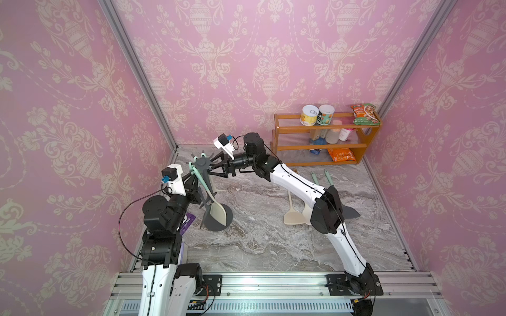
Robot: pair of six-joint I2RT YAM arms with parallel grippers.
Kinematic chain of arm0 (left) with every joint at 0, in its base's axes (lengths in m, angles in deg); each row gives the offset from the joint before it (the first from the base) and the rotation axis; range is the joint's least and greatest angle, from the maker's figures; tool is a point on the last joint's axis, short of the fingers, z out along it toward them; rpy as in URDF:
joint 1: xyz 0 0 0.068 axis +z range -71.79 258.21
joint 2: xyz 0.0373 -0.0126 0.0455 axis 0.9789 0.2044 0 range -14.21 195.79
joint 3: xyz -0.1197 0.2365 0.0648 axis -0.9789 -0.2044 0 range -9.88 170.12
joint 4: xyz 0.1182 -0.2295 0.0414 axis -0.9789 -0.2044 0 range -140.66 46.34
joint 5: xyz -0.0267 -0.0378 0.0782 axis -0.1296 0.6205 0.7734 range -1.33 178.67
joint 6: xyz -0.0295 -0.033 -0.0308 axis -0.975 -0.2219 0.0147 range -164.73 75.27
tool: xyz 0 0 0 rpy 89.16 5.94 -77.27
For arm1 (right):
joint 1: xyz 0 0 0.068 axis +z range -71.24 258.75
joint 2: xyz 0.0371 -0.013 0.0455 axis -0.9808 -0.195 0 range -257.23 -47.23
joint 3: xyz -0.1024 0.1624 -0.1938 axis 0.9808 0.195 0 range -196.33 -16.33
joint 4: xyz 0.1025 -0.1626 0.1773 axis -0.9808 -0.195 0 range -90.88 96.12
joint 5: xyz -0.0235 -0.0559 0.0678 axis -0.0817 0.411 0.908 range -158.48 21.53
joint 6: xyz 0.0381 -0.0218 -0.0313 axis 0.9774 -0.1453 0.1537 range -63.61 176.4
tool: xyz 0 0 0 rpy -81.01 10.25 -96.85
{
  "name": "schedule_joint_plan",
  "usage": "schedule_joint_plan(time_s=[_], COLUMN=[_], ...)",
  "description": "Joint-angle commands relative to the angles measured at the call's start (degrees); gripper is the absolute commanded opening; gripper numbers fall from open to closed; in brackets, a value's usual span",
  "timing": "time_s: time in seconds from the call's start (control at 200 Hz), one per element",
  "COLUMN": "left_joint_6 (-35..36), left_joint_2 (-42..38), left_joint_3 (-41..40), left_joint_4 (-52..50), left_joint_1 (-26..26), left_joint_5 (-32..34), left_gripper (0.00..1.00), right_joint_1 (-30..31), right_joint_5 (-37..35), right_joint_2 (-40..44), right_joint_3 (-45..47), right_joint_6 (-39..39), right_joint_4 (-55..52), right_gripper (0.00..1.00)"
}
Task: Take the spatula off the kitchen utensil rack
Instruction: Take off the spatula from the rack.
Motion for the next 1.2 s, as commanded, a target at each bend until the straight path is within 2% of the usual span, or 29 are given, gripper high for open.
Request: schedule_joint_plan(time_s=[0.0,0.15,0.28,0.7,0.925,1.196], left_joint_6=[0.41,0.41,0.49,0.32,0.32,0.32], left_joint_2=[0.46,0.33,0.31,-0.05,-0.11,-0.33], left_joint_3=[0.75,0.75,0.97,0.67,0.79,0.70], left_joint_4=[-1.55,-1.61,-1.53,-1.16,-1.32,-1.55], left_joint_1=[-0.16,-0.16,-0.16,-0.16,-0.16,-0.16], left_joint_5=[-0.71,-0.70,-0.76,-0.68,-0.66,-0.59], left_gripper=[0.00,0.00,0.00,0.00,0.00,0.00], right_joint_1=[2.12,3.80,3.94,2.70,2.05,1.96], right_joint_5=[-2.11,-6.35,-8.55,-13.53,-16.03,-22.06], right_joint_2=[0.38,1.75,2.41,8.05,8.35,5.41], right_joint_3=[-0.36,1.30,3.15,12.22,11.73,4.82], right_joint_6=[-4.72,-10.16,-9.87,-10.95,-10.35,-14.15], right_joint_4=[-1.96,-4.59,-2.34,0.71,1.44,-5.19], right_gripper=[0.57,0.51,0.37,0.17,0.00,0.00])
